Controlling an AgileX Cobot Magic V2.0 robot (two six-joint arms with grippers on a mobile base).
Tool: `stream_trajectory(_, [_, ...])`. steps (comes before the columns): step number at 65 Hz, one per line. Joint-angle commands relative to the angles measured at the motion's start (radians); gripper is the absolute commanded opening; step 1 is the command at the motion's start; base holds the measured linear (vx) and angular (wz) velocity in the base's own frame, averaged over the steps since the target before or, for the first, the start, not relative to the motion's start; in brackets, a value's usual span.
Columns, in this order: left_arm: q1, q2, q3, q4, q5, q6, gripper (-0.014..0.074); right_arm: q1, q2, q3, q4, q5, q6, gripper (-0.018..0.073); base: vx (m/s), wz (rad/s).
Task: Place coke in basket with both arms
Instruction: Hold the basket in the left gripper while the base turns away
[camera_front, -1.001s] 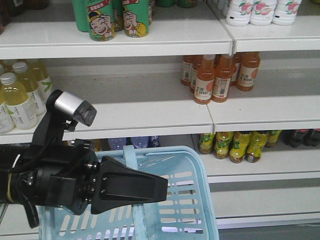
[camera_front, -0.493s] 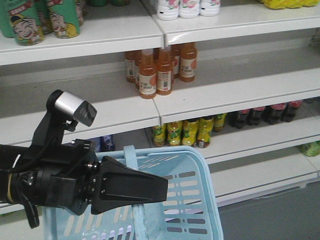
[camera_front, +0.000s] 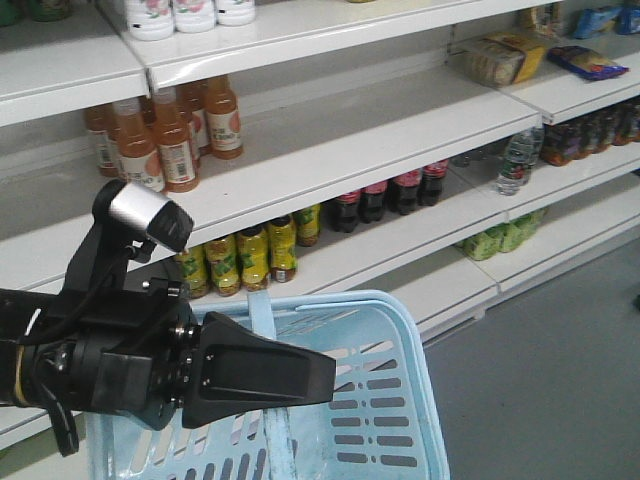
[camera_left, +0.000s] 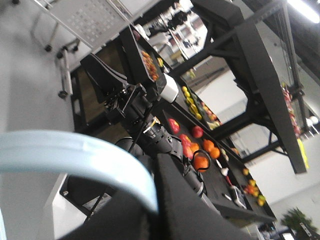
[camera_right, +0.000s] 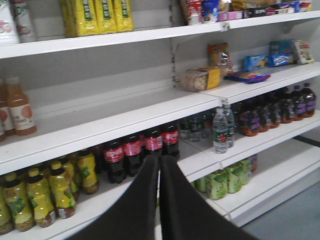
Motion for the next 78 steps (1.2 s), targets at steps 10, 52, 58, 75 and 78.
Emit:
stream_trajectory(10, [-0.007, -0.026, -0.028, -0.086, -0.109, 0.005, -0.0006, -0.005, -0.012, 0.007, -0.006, -0.068, -0.006, -0.0005, -0.06, -0.52])
stream_trajectory(52, [-0.007, -0.026, -0.028, -0.086, -0.109, 0.005, -0.0006, -0.005, -0.012, 0.007, -0.006, -0.068, -0.006, -0.0005, -0.08, -0.49])
stream_trajectory(58, [-0.007, -0.026, -0.028, -0.086, -0.109, 0.005, -0.0006, -0.005, -0.012, 0.007, -0.006, -0.068, -0.006, -0.0005, -0.08, -0.41])
stream_trajectory(75, [-0.007, -0.026, -0.028, -0.086, -0.110, 0.005, -0.0006, -0.005, -0.012, 0.007, -0.006, -0.068, -0.006, -0.0005, -0.06, -0.37])
stream_trajectory(78, [-0.007, -0.026, -0.028, -0.086, -0.110, 0.005, -0.0006, -0.005, -0.012, 0.007, -0.006, -0.068, -0.006, -0.0005, -0.03, -0.35])
